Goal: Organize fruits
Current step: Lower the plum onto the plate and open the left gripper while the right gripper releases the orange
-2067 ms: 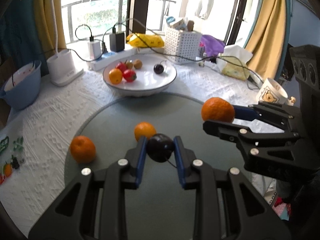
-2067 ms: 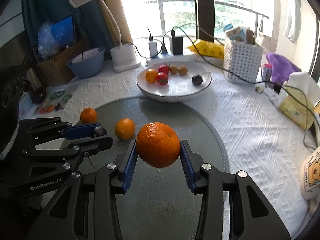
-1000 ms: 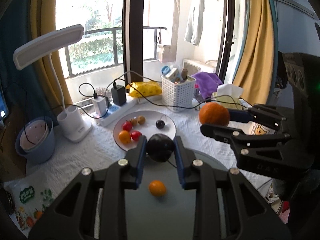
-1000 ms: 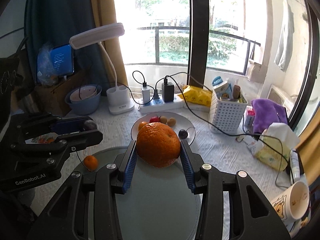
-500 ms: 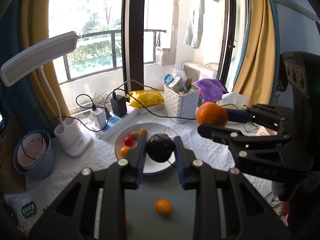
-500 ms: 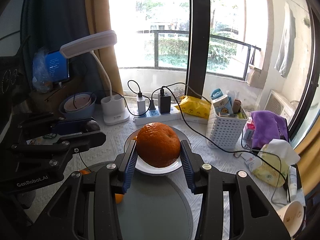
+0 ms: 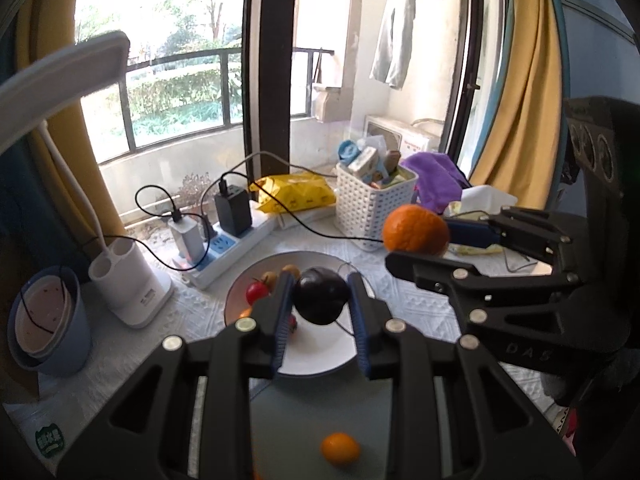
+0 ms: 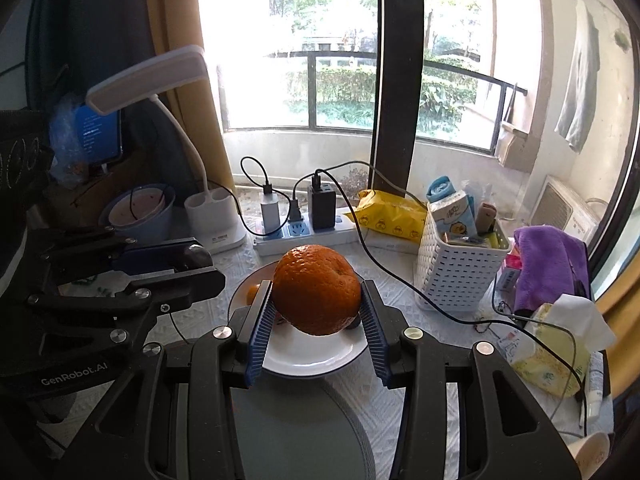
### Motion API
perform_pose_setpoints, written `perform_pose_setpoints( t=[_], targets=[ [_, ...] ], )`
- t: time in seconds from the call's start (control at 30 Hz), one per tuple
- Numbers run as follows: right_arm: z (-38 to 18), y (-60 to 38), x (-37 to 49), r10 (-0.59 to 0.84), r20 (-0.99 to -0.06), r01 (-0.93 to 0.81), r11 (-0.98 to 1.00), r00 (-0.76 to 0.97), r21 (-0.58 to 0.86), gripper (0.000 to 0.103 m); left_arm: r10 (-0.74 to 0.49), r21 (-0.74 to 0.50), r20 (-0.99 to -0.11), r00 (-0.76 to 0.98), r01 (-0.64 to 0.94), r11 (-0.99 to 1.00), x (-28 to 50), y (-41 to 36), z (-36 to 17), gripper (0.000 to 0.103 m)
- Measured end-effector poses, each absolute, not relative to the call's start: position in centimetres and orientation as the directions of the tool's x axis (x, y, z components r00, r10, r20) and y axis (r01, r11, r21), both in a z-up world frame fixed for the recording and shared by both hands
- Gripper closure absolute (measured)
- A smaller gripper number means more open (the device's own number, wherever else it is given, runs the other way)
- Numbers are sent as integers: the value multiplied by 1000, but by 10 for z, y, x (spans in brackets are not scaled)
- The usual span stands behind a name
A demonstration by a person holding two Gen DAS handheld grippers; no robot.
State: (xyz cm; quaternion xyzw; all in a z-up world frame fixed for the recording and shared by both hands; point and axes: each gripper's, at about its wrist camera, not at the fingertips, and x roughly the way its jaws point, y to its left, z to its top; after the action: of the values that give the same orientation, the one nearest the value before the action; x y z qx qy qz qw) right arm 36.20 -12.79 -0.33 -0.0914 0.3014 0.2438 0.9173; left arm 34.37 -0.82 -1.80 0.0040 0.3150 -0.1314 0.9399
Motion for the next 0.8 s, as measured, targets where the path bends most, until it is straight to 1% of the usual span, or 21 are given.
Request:
perform_pose_setpoints(
  t=[0.8],
  targets=[
    [-72, -115, 450, 364, -689, -492, 871, 626, 13, 58, -243, -123, -686, 686, 220, 968, 429, 5, -90, 75]
  ],
)
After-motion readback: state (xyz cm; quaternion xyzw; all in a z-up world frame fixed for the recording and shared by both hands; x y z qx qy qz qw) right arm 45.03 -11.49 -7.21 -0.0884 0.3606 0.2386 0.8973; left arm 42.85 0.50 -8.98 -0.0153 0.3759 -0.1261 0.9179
